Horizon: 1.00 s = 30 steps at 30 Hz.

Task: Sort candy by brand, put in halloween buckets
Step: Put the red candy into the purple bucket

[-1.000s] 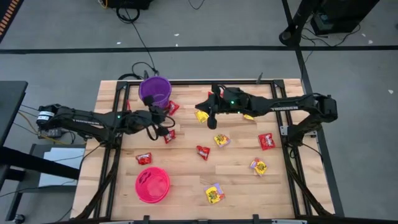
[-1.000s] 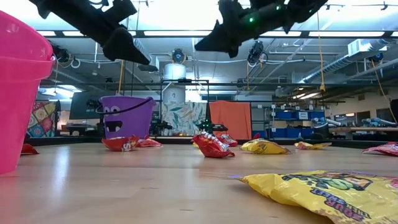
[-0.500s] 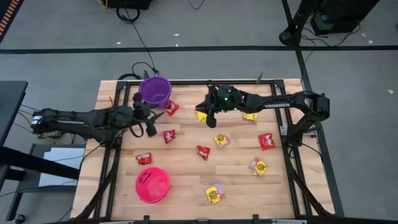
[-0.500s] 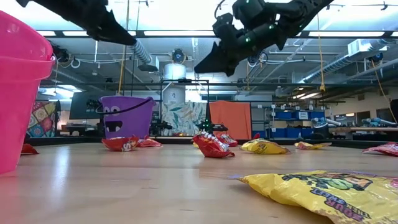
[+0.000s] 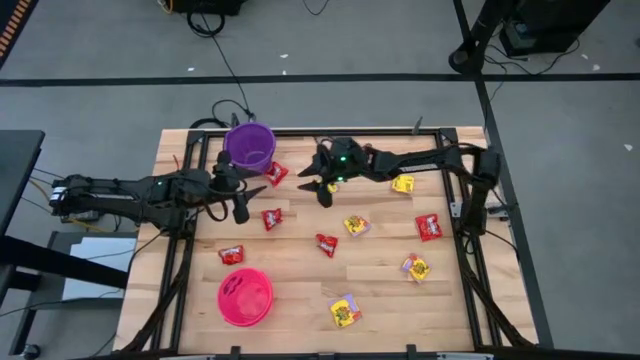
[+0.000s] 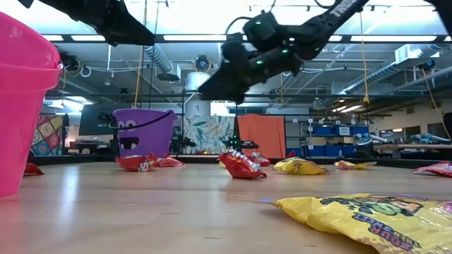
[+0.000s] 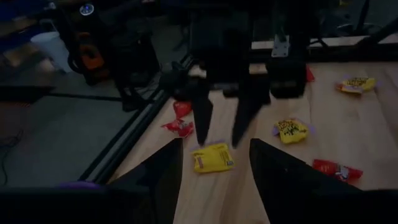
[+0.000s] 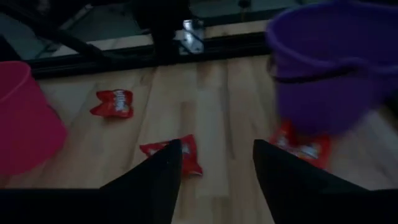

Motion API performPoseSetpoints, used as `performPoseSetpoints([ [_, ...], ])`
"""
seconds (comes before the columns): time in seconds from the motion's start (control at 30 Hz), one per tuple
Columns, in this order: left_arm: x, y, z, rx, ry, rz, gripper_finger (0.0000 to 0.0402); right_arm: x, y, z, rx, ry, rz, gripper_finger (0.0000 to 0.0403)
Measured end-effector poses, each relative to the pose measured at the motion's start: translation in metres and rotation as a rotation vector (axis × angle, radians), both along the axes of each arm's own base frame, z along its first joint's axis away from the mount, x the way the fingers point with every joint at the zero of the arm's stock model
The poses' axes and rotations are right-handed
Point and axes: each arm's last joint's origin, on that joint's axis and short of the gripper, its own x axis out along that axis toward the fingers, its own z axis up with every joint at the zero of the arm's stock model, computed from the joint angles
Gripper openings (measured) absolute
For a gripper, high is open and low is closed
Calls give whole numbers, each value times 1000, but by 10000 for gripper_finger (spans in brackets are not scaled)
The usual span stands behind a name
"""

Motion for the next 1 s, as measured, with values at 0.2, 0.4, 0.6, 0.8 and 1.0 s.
performPoseSetpoints([
  [0.2,1,0,2,0,-23,0,193,35,0,-6,7,22,16,223],
  [0.4,0,0,2,-1,-24,0,193,57,-8,-12,80,25,-99,221],
  [0.6,1,0,2,-1,-27,0,193,70,-16,-36,173,64,-205,220],
  [0.8,1,0,4,-4,-46,-8,193,80,-23,-55,230,95,-279,220],
  [1.0,2,-1,7,-10,-75,-25,193,91,-27,-63,235,138,-298,220],
])
